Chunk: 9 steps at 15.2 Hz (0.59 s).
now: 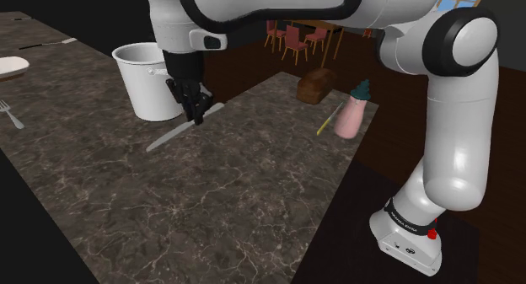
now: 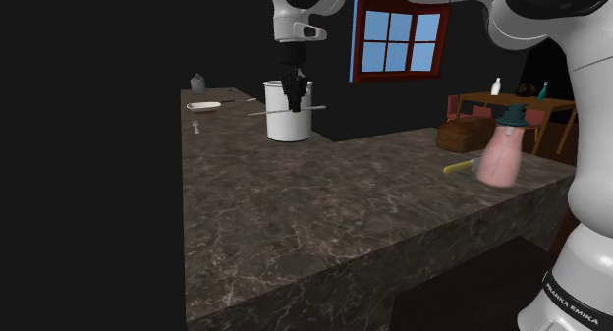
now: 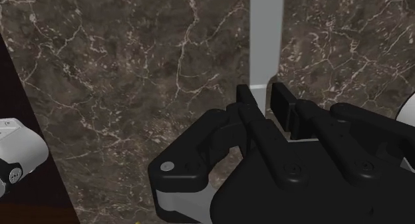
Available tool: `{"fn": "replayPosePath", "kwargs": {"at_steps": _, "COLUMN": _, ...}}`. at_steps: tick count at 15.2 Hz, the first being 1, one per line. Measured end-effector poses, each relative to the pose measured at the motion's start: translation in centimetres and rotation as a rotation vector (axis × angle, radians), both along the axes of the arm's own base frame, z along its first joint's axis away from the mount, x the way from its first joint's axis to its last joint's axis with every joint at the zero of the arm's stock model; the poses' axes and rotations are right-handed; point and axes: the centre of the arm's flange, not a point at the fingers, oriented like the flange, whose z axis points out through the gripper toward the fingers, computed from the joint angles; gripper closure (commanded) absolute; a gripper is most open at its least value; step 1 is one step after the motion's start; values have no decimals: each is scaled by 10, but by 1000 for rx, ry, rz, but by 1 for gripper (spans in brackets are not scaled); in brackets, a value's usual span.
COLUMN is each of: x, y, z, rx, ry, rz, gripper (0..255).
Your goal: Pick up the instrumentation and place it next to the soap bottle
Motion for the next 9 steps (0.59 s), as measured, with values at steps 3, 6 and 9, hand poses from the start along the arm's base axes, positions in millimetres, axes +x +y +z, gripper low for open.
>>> {"fn": "replayPosePath", "kwargs": {"at_steps": 3, "x": 1, "y": -1, "z": 16, "rx": 0, "ry": 0, "rz": 0, "gripper": 255}}
{"fn": "replayPosePath", "kwargs": {"at_steps": 6, "x": 0, "y": -1, "z": 33, "rx": 0, "ry": 0, "rz": 0, "gripper": 255}}
{"fn": "replayPosePath", "kwargs": {"at_steps": 9, "x": 0, "y": 0, "z": 47, "rx": 0, "ry": 0, "rz": 0, "gripper": 255}}
